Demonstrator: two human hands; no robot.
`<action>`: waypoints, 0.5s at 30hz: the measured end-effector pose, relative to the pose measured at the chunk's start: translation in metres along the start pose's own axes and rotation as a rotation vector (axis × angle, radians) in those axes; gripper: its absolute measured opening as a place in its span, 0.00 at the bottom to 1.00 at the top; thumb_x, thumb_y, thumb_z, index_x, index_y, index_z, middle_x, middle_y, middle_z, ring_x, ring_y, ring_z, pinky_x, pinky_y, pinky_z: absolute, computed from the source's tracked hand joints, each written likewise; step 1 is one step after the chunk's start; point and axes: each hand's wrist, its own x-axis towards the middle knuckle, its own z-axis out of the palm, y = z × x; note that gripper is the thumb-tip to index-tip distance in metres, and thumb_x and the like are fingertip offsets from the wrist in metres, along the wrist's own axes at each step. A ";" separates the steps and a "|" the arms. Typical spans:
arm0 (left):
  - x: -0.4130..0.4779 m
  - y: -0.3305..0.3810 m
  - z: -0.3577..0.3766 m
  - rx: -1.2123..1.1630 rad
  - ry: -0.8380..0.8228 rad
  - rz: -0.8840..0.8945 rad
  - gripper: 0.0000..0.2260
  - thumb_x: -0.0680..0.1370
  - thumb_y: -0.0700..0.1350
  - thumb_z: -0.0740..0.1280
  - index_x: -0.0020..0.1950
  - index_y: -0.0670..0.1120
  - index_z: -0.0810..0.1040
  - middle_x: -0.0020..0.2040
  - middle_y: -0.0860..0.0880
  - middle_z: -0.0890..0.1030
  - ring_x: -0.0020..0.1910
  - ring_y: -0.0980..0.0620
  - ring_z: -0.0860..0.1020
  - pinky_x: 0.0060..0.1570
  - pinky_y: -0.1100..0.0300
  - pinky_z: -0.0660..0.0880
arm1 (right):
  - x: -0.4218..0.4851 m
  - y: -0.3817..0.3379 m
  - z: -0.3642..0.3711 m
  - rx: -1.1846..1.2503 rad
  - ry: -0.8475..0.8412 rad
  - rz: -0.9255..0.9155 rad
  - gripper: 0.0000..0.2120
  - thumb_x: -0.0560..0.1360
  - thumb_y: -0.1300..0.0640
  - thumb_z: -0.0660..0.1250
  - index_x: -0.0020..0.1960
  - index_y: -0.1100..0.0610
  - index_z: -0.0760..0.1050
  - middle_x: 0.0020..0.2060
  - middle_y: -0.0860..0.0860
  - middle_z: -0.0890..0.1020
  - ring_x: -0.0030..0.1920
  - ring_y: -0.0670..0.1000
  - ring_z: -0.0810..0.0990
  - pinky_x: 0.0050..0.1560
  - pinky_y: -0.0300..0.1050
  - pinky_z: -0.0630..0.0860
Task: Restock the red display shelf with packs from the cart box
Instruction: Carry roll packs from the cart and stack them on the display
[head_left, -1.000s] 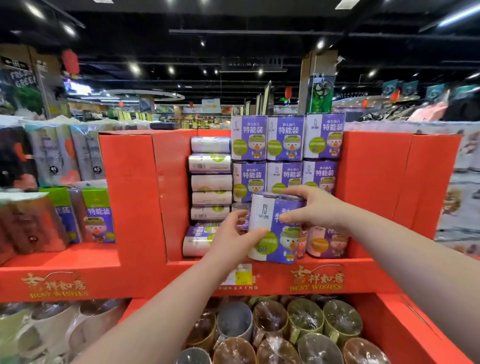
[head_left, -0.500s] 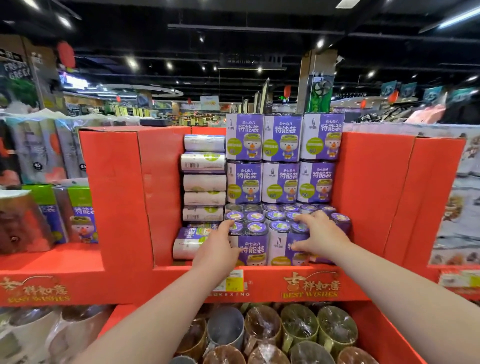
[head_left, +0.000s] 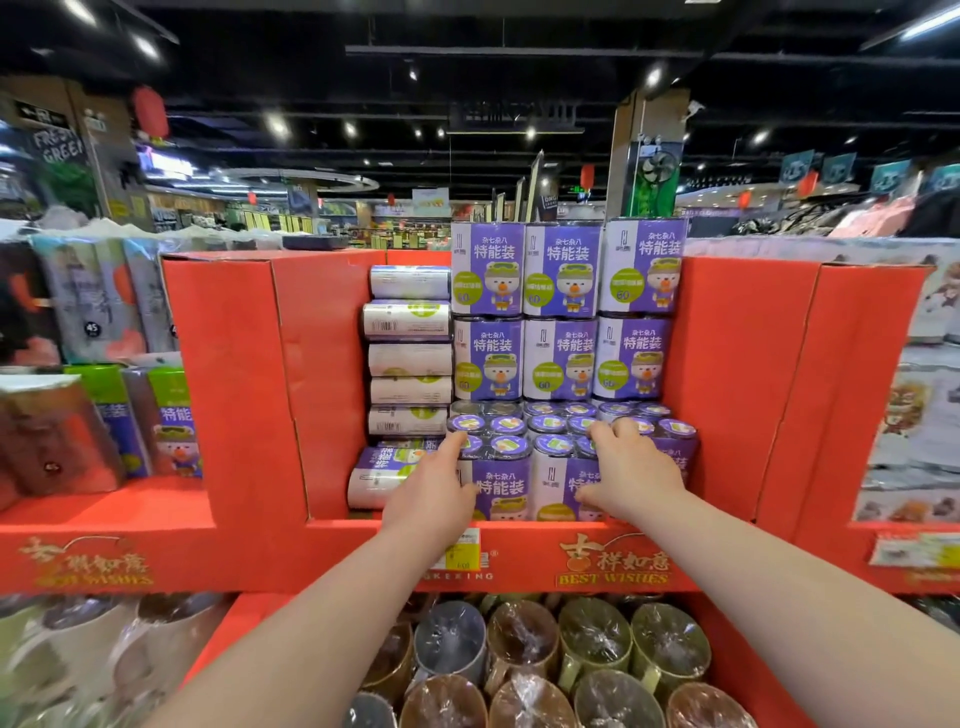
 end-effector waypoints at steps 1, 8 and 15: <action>-0.001 0.000 -0.001 -0.019 -0.005 0.001 0.29 0.78 0.49 0.64 0.76 0.58 0.55 0.71 0.51 0.69 0.64 0.47 0.74 0.51 0.53 0.72 | -0.002 0.000 -0.002 -0.001 0.003 -0.003 0.33 0.70 0.45 0.71 0.69 0.52 0.61 0.65 0.54 0.66 0.64 0.58 0.70 0.55 0.53 0.73; -0.023 -0.002 -0.012 0.046 0.119 0.097 0.24 0.77 0.49 0.64 0.73 0.48 0.65 0.70 0.48 0.68 0.70 0.49 0.66 0.66 0.53 0.65 | -0.036 -0.008 -0.014 0.020 0.085 -0.185 0.24 0.75 0.47 0.64 0.69 0.52 0.65 0.67 0.52 0.67 0.67 0.57 0.67 0.61 0.52 0.71; -0.099 -0.023 -0.019 0.382 0.039 0.208 0.25 0.76 0.56 0.63 0.71 0.51 0.65 0.67 0.50 0.71 0.66 0.47 0.69 0.62 0.53 0.69 | -0.094 -0.044 0.001 0.019 -0.012 -0.498 0.21 0.76 0.45 0.61 0.67 0.51 0.68 0.63 0.51 0.73 0.65 0.55 0.70 0.63 0.50 0.70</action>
